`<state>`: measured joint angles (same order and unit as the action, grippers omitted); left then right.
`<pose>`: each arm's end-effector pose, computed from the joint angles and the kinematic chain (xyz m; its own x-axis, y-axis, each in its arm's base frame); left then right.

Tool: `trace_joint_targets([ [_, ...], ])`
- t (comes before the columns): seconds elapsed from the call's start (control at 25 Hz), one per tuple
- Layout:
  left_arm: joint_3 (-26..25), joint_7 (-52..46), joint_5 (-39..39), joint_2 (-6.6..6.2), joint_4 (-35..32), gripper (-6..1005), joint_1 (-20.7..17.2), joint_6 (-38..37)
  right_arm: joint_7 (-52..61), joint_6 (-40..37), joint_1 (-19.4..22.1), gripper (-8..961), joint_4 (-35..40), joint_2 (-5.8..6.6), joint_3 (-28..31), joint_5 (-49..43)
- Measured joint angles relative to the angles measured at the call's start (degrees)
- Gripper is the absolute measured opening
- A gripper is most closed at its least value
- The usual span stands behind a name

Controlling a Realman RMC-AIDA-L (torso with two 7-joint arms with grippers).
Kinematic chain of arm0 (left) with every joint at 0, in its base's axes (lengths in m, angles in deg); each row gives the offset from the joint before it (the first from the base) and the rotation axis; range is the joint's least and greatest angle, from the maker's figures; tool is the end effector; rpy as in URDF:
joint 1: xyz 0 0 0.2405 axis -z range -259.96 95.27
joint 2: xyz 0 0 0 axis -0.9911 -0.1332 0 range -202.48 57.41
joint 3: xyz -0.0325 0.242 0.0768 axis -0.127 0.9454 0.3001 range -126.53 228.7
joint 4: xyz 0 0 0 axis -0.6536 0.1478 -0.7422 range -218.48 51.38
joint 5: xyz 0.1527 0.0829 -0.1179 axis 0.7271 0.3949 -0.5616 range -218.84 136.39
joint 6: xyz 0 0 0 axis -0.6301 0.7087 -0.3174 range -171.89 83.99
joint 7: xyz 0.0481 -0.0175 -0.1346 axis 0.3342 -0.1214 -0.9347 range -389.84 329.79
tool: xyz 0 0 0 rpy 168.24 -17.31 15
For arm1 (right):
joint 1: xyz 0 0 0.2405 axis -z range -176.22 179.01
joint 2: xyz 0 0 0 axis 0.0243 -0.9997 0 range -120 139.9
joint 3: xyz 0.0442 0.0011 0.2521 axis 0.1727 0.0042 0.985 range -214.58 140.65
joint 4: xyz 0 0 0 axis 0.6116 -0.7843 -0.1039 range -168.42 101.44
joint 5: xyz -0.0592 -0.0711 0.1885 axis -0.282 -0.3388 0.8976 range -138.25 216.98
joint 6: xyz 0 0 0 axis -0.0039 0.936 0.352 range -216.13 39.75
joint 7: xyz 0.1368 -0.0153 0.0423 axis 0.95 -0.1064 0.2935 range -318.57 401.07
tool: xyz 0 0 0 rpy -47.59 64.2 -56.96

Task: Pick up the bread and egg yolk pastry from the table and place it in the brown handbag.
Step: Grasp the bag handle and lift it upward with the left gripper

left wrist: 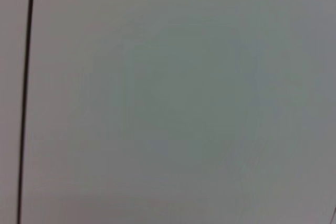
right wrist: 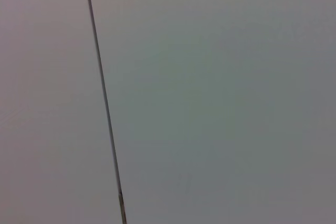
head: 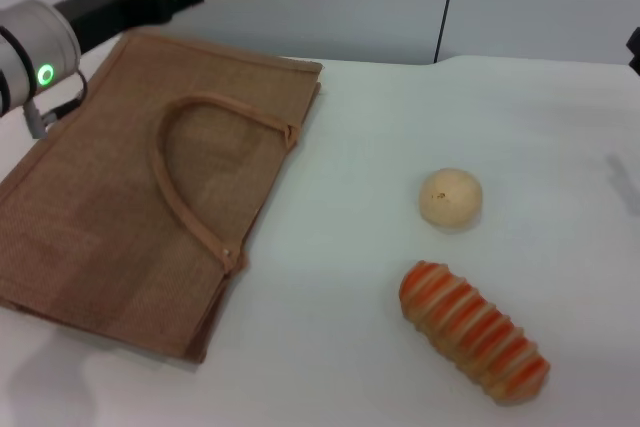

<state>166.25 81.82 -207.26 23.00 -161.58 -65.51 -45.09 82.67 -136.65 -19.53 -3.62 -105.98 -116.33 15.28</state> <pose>-0.2121 0.3914 0.0627 0.6146 0.2960 0.7312 0.7850 -0.3215 -0.5296 0.3103 0.3772 0.0347 0.6203 -0.0501 -0.7828 -0.7585 -0.2925 -0.5824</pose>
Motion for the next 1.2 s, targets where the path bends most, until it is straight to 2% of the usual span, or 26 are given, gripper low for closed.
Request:
trace_joint_targets([
  [0.08, 2.3, 0.9, 0.1, -0.62, -0.5, 741, 1.3, -6.1, 0.0, 0.0, 0.0, 714, -0.2, 0.00, 0.0, 0.0],
  [0.24, 3.9, 5.2, 0.0, -0.54, -3.2, 737, 2.1, -16.8, 0.0, 0.0, -0.2, 713, -0.5, 0.00, 0.0, 0.0],
  [0.44, 3.8, 9.5, -0.2, 0.67, -6.7, 731, 2.7, -27.4, 0.0, 0.2, -0.5, 713, -0.5, 0.00, 0.0, 0.0],
  [0.56, 3.3, 9.0, -0.3, 1.59, -6.9, 728, 2.8, -28.2, 0.0, 0.2, -0.5, 714, -0.5, 0.00, 0.0, 0.0],
  [0.72, 2.8, 4.7, -0.3, 1.96, -6.8, 724, 2.6, -26.5, 0.0, 0.2, -0.5, 714, -0.5, 0.00, 0.0, 0.0],
  [0.84, 2.6, -0.5, -0.3, 1.64, -5.4, 721, 2.1, -20.6, 0.0, 0.2, -0.5, 713, -0.5, 0.00, 0.0, 0.0],
  [1.08, 2.8, -12.7, -0.2, -0.71, 5.0, 714, 2.7, 1.3, 0.0, 0.2, -0.5, 713, -0.5, 0.00, -0.1, 0.0],
  [1.2, 5.3, -17.3, 0.0, -2.80, 9.6, 711, 4.9, 5.3, 0.0, 0.2, -0.6, 714, -0.5, 0.00, -0.1, 0.0],
])
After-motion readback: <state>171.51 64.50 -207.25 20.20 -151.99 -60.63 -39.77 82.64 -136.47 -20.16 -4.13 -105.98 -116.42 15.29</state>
